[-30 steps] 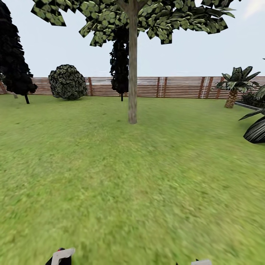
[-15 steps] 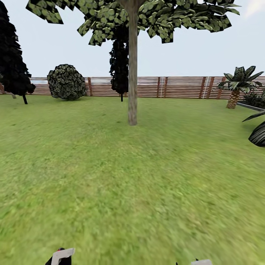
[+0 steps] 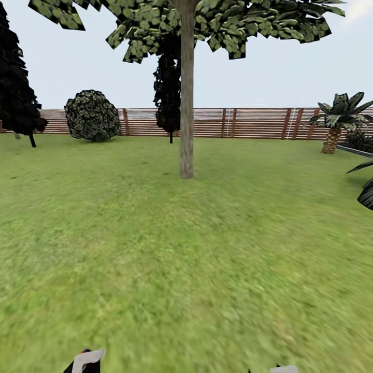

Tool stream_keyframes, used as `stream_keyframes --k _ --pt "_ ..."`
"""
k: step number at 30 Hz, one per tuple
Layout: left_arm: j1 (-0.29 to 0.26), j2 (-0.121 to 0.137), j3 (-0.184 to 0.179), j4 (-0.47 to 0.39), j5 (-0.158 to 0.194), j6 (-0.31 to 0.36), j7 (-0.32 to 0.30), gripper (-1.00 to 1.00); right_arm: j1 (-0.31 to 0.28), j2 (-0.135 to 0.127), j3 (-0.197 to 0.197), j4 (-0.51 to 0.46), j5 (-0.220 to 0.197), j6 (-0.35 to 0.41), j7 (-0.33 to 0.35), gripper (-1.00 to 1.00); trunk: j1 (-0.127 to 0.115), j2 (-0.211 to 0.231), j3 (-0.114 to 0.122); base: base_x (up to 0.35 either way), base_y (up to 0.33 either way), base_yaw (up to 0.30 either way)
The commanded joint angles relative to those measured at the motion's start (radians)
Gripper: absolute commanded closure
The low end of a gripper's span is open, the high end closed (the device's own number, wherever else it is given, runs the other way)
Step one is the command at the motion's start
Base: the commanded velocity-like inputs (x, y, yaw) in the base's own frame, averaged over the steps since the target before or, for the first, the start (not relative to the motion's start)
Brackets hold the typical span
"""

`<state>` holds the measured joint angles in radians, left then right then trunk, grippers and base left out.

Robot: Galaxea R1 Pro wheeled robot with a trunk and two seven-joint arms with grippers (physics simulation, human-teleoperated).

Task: In the garden, pick up the pesticide atomizer on the floor and spray pesticide onto both trees until each tree trunk is fully covered.

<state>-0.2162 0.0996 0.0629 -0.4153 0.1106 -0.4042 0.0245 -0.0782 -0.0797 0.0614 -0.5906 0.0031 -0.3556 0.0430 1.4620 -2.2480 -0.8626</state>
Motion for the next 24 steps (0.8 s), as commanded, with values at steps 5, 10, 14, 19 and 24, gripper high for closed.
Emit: stream_keyframes --k 5,10,14,19,24 --pt "0.0 0.0 0.0 0.0 0.0 0.0 0.0 1.0 0.0 0.0 0.0 0.0 0.0 0.001 0.0 -1.0 0.0 0.0 0.0 0.339 0.0 0.0" --pt "0.0 0.0 0.0 0.0 0.0 0.0 0.0 1.0 0.0 0.0 0.0 0.0 0.0 0.001 0.0 -1.0 0.0 0.0 0.0 0.339 0.0 0.0" --pt "0.0 0.0 0.0 0.0 0.0 0.0 0.0 1.0 0.0 0.0 0.0 0.0 0.0 0.001 0.0 -1.0 0.0 0.0 0.0 0.339 0.0 0.0" --pt "0.0 0.0 0.0 0.0 0.0 -0.001 0.0 1.0 0.0 0.0 0.0 0.0 0.0 0.001 0.0 -1.0 0.0 0.0 0.0 0.339 0.0 0.0" --pt "0.0 0.0 0.0 0.0 0.0 -0.001 0.0 1.0 0.0 0.0 0.0 0.0 0.0 0.001 0.001 -1.0 0.0 0.0 0.0 0.339 0.0 0.0"
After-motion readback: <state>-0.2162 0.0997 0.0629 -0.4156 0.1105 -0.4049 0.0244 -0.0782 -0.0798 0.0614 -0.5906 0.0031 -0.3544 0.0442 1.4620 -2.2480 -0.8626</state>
